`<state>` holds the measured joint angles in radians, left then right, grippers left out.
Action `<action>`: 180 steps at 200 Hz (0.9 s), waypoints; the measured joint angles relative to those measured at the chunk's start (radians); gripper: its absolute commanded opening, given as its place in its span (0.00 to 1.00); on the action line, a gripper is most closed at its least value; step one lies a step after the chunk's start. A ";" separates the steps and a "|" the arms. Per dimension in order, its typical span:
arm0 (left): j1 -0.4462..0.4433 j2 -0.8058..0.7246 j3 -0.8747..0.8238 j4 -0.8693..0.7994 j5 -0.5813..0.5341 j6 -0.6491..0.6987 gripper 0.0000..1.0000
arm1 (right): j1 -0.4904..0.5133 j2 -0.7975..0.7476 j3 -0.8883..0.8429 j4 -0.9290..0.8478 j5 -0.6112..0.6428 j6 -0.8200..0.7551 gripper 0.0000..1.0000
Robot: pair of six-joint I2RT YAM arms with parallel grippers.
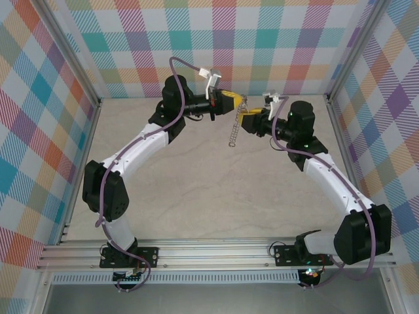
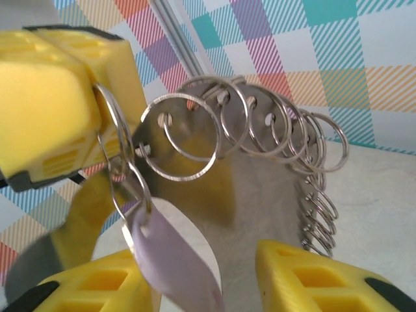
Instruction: Put the keys on the keyring
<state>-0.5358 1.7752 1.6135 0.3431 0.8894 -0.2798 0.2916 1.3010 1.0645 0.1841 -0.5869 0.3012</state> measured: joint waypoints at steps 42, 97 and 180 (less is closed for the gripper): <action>-0.002 0.000 0.000 0.000 0.003 0.000 0.00 | 0.000 0.000 0.029 -0.005 -0.014 -0.008 0.12; -0.005 -0.018 -0.011 0.002 -0.010 -0.005 0.00 | 0.004 0.000 0.045 -0.030 -0.048 -0.019 0.00; -0.007 -0.056 -0.101 0.130 -0.069 -0.080 0.00 | 0.024 0.031 0.079 -0.032 -0.097 -0.010 0.00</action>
<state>-0.5426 1.7191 1.5127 0.4732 0.8204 -0.3599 0.3153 1.3323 1.1435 0.1524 -0.6842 0.2909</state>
